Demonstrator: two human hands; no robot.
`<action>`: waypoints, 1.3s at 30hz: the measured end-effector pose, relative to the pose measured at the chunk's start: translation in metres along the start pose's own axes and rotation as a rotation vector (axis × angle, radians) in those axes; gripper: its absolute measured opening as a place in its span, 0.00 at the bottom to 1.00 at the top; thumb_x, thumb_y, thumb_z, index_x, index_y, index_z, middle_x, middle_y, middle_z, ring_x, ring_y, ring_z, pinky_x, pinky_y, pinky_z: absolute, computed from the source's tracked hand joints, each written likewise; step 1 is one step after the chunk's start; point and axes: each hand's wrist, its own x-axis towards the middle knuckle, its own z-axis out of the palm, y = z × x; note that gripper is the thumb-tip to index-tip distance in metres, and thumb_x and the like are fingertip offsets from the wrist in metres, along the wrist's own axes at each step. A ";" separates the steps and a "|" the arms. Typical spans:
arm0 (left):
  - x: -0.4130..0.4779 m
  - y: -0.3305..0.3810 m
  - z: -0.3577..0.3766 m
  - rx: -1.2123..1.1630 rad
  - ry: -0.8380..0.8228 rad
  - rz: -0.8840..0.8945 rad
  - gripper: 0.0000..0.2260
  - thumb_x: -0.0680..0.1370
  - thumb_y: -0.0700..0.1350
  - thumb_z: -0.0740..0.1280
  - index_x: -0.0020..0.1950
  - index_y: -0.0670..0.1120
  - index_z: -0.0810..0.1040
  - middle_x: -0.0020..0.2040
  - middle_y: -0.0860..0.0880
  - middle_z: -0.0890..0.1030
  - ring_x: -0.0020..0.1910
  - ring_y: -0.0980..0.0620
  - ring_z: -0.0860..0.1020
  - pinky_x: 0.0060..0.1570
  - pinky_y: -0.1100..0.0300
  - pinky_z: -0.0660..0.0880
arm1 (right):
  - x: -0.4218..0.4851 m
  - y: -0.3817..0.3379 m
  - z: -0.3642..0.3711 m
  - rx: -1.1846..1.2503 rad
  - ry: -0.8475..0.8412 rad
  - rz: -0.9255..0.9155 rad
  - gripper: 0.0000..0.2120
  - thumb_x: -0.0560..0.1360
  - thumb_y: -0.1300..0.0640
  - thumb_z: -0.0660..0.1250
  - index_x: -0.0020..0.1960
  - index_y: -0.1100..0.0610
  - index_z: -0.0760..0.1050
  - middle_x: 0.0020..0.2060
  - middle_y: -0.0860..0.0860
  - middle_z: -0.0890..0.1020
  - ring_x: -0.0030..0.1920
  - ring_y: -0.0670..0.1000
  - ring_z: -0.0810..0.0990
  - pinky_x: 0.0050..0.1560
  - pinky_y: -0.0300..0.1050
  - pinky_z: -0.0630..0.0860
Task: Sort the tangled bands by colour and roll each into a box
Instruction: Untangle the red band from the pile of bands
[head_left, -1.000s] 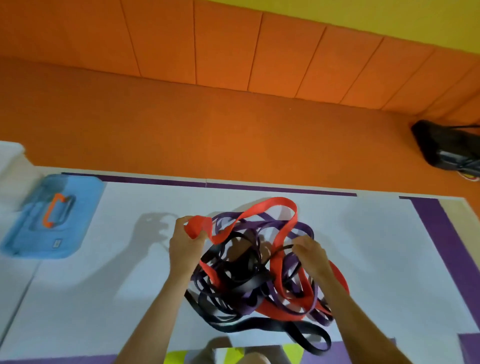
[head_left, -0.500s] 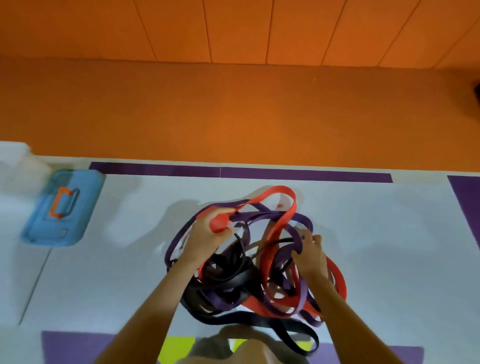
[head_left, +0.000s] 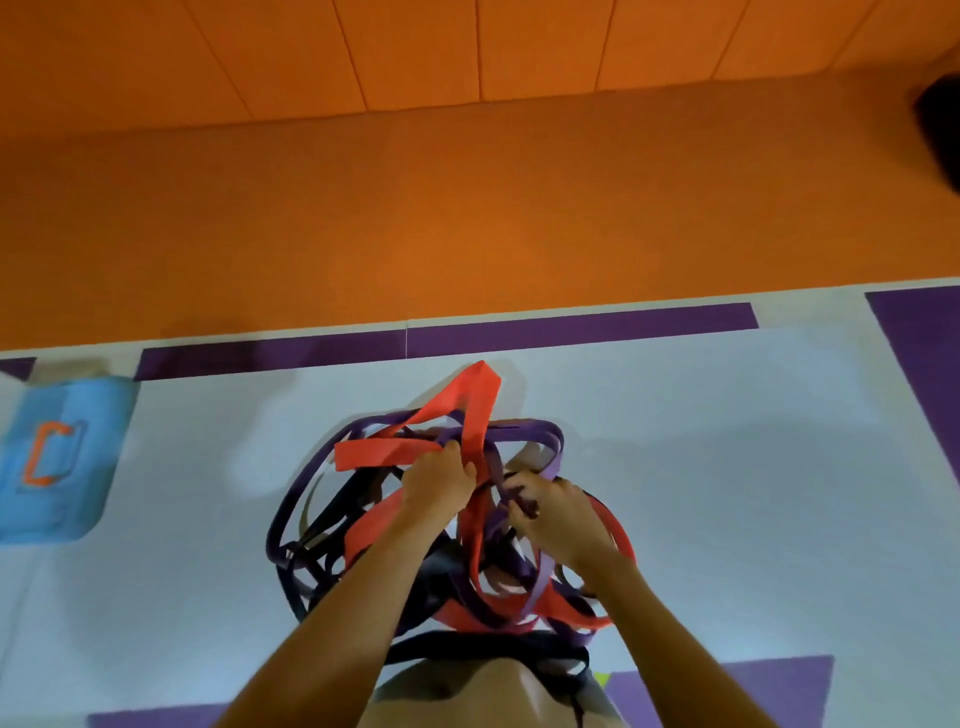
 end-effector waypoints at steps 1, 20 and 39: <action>0.004 0.003 -0.001 -0.013 -0.027 -0.018 0.19 0.87 0.55 0.58 0.69 0.44 0.76 0.62 0.43 0.83 0.62 0.40 0.81 0.55 0.47 0.76 | -0.005 0.005 0.001 0.014 0.017 0.073 0.08 0.80 0.56 0.63 0.58 0.47 0.76 0.42 0.49 0.86 0.41 0.55 0.84 0.44 0.55 0.83; 0.007 -0.010 0.011 -0.580 0.122 0.036 0.08 0.83 0.44 0.70 0.48 0.47 0.71 0.42 0.51 0.78 0.46 0.43 0.81 0.42 0.54 0.69 | -0.014 0.009 0.017 -0.168 0.127 0.068 0.28 0.78 0.63 0.66 0.76 0.45 0.71 0.77 0.50 0.71 0.69 0.59 0.76 0.65 0.57 0.77; -0.062 -0.155 -0.144 -1.585 0.761 -0.009 0.14 0.82 0.42 0.72 0.59 0.51 0.68 0.56 0.43 0.81 0.46 0.53 0.82 0.40 0.70 0.76 | -0.030 -0.015 0.026 -0.155 0.232 0.698 0.13 0.83 0.48 0.65 0.65 0.50 0.77 0.61 0.55 0.81 0.62 0.63 0.79 0.59 0.54 0.75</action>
